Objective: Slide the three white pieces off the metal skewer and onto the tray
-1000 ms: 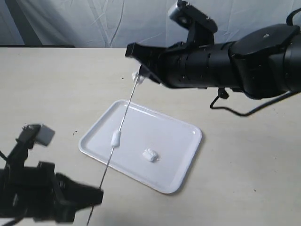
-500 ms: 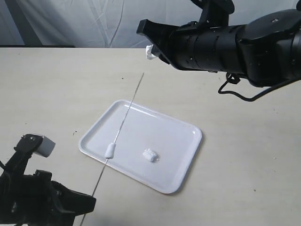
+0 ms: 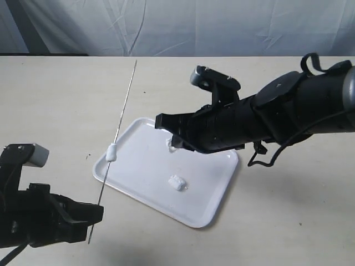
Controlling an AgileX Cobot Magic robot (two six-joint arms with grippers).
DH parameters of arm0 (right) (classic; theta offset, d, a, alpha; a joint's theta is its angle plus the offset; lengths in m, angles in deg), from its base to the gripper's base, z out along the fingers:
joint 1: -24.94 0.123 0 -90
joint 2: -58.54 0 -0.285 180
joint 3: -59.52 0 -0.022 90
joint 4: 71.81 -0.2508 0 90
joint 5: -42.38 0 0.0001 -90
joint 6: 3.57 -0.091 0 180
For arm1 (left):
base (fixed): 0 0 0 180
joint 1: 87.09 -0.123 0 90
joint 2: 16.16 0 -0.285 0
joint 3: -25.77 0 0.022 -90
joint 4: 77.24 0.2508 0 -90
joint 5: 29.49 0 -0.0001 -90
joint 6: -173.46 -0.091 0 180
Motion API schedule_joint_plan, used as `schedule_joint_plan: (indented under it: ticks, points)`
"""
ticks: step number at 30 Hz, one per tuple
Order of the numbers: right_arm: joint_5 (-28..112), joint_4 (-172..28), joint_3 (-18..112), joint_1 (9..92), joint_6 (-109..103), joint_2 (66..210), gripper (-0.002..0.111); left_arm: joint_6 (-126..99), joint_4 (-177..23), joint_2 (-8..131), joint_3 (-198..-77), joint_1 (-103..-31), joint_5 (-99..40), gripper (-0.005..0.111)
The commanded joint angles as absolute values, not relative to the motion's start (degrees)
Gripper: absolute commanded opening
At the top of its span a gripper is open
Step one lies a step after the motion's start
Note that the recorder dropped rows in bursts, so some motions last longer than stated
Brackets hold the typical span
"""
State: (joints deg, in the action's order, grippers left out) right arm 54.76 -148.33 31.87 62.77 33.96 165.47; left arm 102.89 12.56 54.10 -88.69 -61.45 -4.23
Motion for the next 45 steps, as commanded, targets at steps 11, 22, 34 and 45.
schedule_joint_plan:
  ticks: [11, 22, 34, 45]
  points:
    - [59.3, -148.42, 31.78, 62.65, 34.25, 169.65, 0.03, 102.51, 12.72, 53.62, -89.77, -61.21, -6.75, 0.0]
    - [59.51, -149.14, 31.78, 62.65, 34.25, 169.65, 0.046, 102.66, 13.51, 55.96, -91.0, -61.21, -6.83, 0.0]
    - [75.99, -165.02, 34.63, 64.11, 51.28, 164.35, 0.038, 101.17, 13.52, 61.6, -94.01, -61.21, -7.39, 0.0]
    - [70.15, -167.64, 34.63, 64.38, 52.31, 164.09, 0.038, 100.79, 12.74, 65.27, -97.8, -61.21, -2.72, 0.0]
